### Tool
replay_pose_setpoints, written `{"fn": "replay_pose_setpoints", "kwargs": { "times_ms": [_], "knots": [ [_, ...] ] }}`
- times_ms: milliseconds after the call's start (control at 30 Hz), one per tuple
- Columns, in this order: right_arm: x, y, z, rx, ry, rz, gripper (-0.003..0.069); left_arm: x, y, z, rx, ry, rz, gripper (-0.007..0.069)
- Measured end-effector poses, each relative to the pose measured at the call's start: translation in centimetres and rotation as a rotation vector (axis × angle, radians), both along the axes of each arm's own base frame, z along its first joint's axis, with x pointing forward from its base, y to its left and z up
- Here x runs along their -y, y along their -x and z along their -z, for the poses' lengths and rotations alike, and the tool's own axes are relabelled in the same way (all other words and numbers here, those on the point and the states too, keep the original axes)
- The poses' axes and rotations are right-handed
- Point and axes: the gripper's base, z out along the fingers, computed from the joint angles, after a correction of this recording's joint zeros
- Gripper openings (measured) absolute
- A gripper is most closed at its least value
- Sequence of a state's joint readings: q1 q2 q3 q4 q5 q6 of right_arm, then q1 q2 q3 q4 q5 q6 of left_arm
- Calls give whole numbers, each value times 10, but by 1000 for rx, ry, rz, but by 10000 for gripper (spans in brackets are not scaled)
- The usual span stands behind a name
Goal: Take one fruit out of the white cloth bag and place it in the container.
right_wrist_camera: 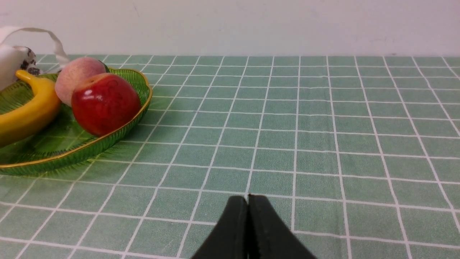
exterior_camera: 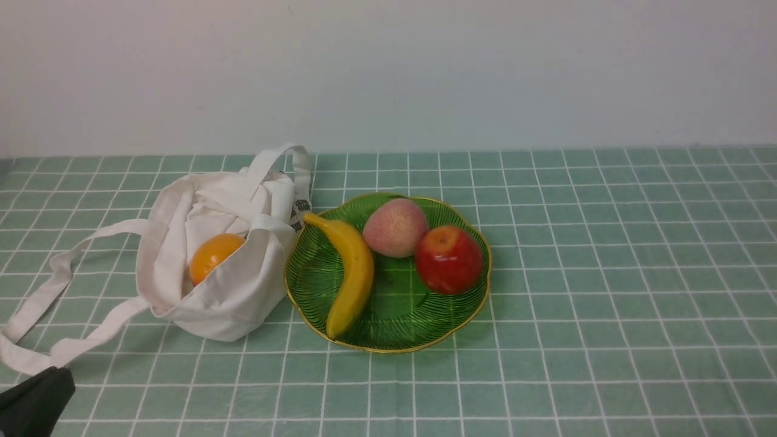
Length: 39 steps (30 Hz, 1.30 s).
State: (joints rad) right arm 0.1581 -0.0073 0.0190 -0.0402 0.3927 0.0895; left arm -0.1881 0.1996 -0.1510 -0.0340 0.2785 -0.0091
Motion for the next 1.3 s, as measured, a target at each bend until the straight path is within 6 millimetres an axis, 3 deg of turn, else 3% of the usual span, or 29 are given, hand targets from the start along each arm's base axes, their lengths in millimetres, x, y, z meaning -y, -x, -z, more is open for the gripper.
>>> {"fn": "replay_pose_setpoints", "kwargs": {
  "times_ms": [167,667,1300],
  "knots": [
    [0,0,0,0,0,0,-15,-8,2,13,-15,-37,-101,-8],
    [0,0,0,1,0,0,-15,-11,15,56,-64,-51,-122,-8],
    [0,0,0,1,0,0,-15,-11,15,56,-70,-14,-129,-8]
  ]
}}
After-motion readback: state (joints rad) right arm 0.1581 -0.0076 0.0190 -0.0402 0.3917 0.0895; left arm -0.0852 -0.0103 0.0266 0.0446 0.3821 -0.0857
